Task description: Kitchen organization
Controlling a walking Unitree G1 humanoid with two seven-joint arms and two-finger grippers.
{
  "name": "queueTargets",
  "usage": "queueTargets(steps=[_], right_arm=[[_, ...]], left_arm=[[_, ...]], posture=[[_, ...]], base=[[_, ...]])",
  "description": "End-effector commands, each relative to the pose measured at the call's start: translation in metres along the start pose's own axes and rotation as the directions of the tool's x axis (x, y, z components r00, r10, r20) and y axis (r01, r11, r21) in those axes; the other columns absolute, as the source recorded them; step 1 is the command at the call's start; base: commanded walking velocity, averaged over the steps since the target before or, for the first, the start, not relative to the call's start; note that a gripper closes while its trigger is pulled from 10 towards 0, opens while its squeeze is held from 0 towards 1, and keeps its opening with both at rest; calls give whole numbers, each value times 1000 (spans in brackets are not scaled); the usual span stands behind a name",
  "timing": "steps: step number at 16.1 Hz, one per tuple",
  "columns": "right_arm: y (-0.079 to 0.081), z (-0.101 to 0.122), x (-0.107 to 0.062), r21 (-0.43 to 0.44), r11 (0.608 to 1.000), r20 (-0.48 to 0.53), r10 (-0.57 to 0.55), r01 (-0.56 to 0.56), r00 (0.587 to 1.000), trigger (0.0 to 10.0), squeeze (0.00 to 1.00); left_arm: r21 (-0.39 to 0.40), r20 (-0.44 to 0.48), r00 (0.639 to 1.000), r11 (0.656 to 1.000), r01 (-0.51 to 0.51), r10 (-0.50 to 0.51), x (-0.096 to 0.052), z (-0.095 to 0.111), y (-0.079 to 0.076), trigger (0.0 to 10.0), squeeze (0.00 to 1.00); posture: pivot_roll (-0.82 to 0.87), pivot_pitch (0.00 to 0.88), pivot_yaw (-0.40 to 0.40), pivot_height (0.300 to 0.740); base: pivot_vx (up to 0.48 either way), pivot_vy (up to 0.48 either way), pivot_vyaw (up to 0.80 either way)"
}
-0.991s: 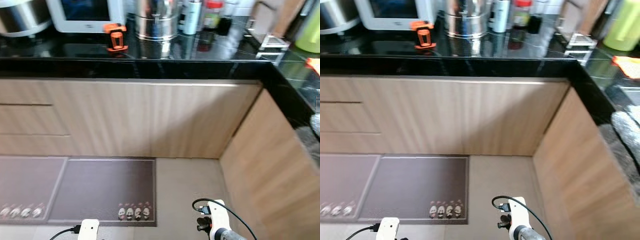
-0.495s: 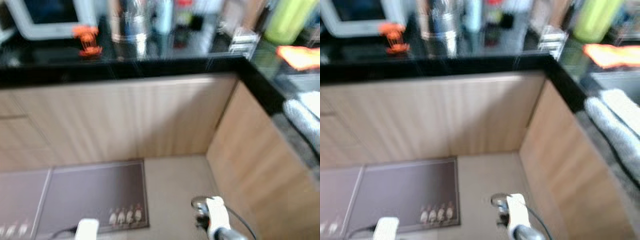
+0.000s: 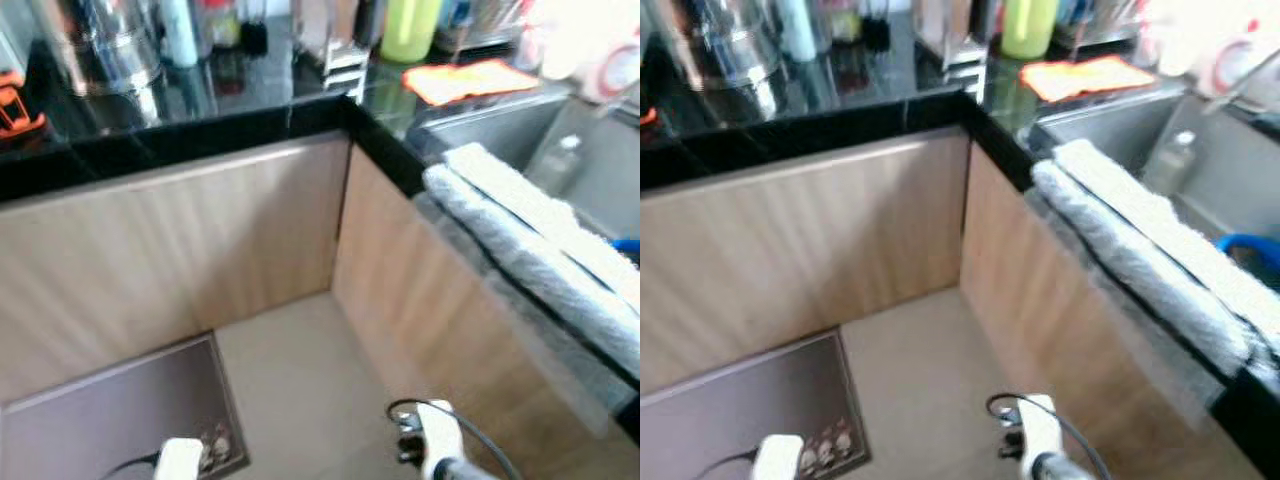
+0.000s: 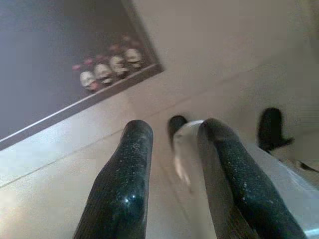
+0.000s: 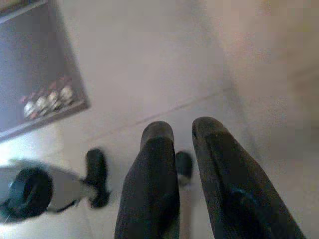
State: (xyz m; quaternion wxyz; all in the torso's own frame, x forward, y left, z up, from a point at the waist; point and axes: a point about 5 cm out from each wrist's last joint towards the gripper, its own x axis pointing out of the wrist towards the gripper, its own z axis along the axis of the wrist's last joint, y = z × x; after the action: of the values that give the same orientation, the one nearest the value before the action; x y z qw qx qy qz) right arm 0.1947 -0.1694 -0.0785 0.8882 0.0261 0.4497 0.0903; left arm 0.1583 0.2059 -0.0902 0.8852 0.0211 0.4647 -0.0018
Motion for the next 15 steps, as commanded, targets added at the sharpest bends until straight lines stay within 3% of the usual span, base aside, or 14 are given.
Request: queueTargets(steps=[1, 10, 15], right_arm=[[4, -2, 1, 9, 1000, -7, 8, -8, 1000, 10000, 0], [3, -2, 1, 2, 1000, -11, 10, -10, 1000, 10000, 0], [3, -2, 1, -2, 1000, -13, 15, -15, 1000, 10000, 0]], left_arm=[[21, -28, 1000, 1000, -9, 9, -3, -8, 6, 10000, 0], [39, -17, 1000, 999, 0, 0, -2, -6, 3, 10000, 0], [9, -20, 1000, 1000, -4, 4, -2, -6, 2, 10000, 0]], posture=[[30, 30, -29, 740], [27, 30, -34, 740], [26, 30, -34, 740]], base=[[0, 0, -712], [0, -57, -709], [0, 0, -704]])
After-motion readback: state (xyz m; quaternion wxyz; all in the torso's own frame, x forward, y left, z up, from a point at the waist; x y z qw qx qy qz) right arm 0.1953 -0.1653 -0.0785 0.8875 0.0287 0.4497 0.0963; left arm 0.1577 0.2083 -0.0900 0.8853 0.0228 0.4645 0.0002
